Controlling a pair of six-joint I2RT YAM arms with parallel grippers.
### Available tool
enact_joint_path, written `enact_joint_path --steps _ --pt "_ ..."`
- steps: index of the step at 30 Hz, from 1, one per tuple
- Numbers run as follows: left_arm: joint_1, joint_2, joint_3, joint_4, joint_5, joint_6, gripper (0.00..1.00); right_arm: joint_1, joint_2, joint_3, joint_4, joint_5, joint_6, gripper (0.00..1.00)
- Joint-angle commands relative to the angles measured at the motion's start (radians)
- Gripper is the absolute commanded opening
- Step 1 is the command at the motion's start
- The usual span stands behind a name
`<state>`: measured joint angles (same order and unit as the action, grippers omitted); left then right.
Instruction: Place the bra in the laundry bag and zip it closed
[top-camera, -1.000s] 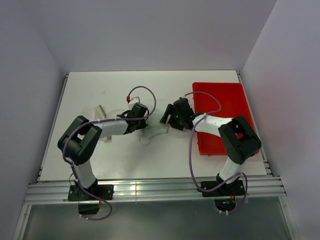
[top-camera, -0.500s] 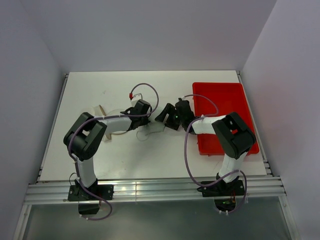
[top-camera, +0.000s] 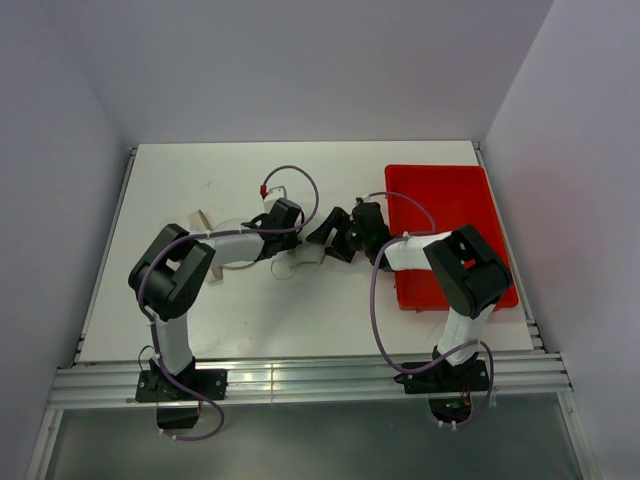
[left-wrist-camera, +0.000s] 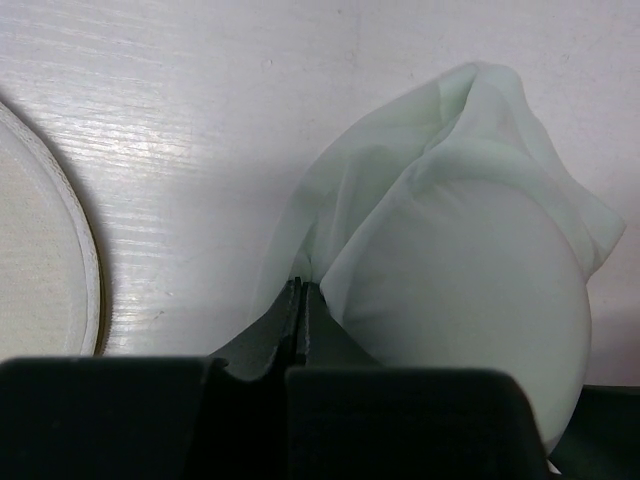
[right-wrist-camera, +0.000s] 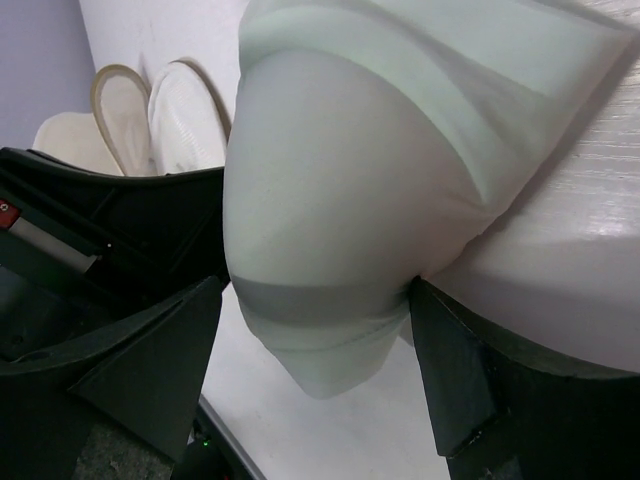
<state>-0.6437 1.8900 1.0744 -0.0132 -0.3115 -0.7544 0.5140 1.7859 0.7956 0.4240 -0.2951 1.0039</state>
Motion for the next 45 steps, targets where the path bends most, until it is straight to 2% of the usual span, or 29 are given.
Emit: enact_joint_path --steps 1,5,12,24,29,38,45 --pt "-0.005 0.046 -0.021 -0.041 0.069 0.013 0.00 -0.002 -0.022 0.020 0.068 -0.044 0.027 0.82" --pt "-0.007 0.035 -0.033 -0.037 0.083 0.010 0.00 0.001 -0.008 0.025 0.056 -0.039 0.053 0.82" --pt "-0.010 0.027 -0.056 -0.019 0.126 -0.005 0.00 0.011 -0.055 -0.004 -0.011 0.063 0.136 0.83" --pt "-0.060 -0.014 -0.126 -0.004 0.127 -0.033 0.00 0.011 -0.082 -0.022 0.021 0.114 0.231 0.82" --pt "-0.083 -0.028 -0.143 0.002 0.129 -0.040 0.00 0.012 -0.037 -0.015 0.055 0.085 0.265 0.82" --pt "-0.111 -0.043 -0.160 0.004 0.135 -0.059 0.00 0.040 -0.002 0.039 -0.053 0.120 0.245 0.82" --pt "-0.111 -0.060 -0.145 0.004 0.149 -0.066 0.00 0.093 0.032 0.034 -0.051 0.123 0.257 0.82"
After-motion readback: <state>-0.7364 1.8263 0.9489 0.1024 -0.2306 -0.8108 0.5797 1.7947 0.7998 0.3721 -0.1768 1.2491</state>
